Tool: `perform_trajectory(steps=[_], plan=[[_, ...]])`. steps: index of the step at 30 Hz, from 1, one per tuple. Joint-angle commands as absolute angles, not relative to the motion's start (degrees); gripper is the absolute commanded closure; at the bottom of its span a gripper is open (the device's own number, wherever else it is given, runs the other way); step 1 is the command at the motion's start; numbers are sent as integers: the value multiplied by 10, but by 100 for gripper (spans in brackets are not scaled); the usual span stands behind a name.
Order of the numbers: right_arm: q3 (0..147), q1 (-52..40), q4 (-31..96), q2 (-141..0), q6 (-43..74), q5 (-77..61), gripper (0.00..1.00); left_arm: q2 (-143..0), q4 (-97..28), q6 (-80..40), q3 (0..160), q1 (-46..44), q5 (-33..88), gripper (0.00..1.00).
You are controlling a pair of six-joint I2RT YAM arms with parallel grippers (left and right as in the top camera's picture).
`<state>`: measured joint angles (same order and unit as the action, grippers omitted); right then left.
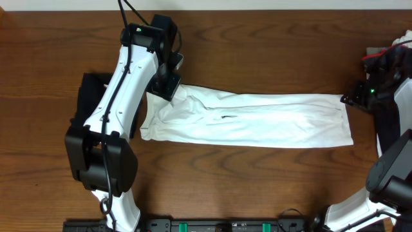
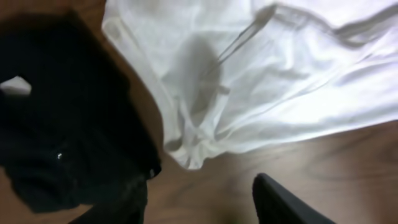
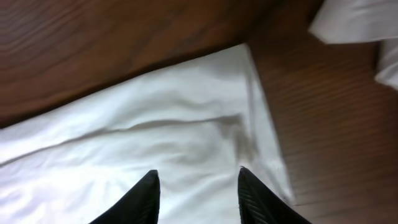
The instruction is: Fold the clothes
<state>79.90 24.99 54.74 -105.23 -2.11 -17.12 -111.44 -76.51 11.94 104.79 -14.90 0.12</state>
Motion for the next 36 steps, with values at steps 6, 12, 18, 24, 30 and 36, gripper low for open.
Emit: perform_trajectory(steps=[6,12,18,24,30,36], plan=[[810,251,573,-1036,-22,-215,60,-1115,-671,118,964,-148,25,39],[810,251,582,-1036,-22,-215,59,-1116,-602,128,876,-148,22,39],[810,251,582,-1036,-13,-215,60,-1116,-536,161,827,-148,21,53],[810,251,583,-1036,-13,-214,60,-1108,-561,171,836,-148,-1,94],[810,251,582,-1036,-13,-212,60,-1048,-635,167,846,-148,5,94],[810,251,581,-1036,-13,-212,60,-1018,-692,167,846,-148,45,94]])
